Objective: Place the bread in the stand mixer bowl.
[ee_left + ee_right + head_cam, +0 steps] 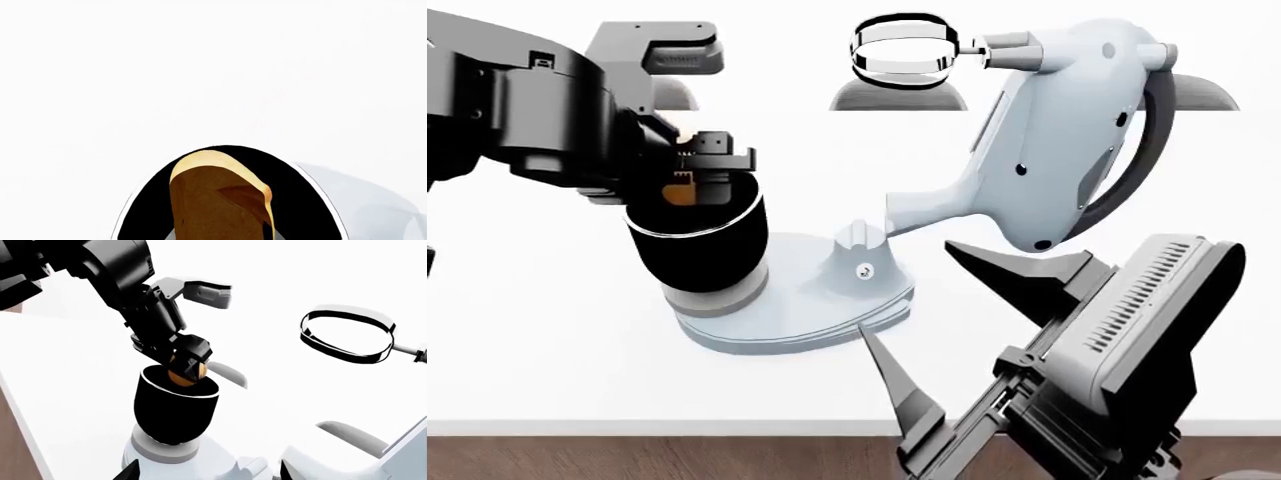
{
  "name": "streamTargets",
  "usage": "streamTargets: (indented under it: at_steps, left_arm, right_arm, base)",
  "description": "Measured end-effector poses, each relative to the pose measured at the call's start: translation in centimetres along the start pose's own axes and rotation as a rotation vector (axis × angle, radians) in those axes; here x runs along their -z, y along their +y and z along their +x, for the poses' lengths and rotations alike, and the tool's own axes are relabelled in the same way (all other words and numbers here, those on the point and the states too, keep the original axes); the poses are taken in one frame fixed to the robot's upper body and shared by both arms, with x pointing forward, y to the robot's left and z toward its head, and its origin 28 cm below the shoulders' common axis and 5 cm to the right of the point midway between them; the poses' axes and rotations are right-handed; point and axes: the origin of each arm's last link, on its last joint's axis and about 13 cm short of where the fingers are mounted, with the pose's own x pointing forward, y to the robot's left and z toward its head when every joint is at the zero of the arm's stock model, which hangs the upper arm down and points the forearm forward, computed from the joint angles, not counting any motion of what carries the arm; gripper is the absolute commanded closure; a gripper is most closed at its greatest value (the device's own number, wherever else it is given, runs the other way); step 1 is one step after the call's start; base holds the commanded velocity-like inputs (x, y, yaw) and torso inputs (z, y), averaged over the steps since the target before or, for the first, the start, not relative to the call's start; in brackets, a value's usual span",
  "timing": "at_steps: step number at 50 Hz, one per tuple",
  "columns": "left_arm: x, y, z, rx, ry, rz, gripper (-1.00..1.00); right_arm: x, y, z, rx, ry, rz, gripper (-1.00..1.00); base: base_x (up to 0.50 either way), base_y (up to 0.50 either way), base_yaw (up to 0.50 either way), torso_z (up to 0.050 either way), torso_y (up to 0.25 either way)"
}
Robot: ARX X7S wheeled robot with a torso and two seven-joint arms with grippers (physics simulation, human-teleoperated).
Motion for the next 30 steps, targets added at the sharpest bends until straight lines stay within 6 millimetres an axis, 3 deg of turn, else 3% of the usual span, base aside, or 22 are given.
streamTargets:
  at_steps: [15,16,30]
  left_arm:
    - [0.4,-0.1,1.3,-0.009,0.035,0.011,1.0]
    - [0.4,-0.1,1.4,-0.009,0.035,0.01,-1.0]
    - [0.0,-0.2,1.2,0.012,0.022,-0.014,-1.0]
  right_arm:
    - [0.2,-0.1,0.1,0.005,0.003,0.005,-1.0]
    - [0.2,-0.1,0.1,0.005,0.003,0.005,-1.0]
    - [0.3,-0.2,0.1,0.007,0.004,0.007,-1.0]
  base:
    - [0.0,0.0,0.0,0.0,0.001]
    - [0.0,0.0,0.0,0.0,0.0]
    - [0.0,0.0,0.0,0.0,0.0]
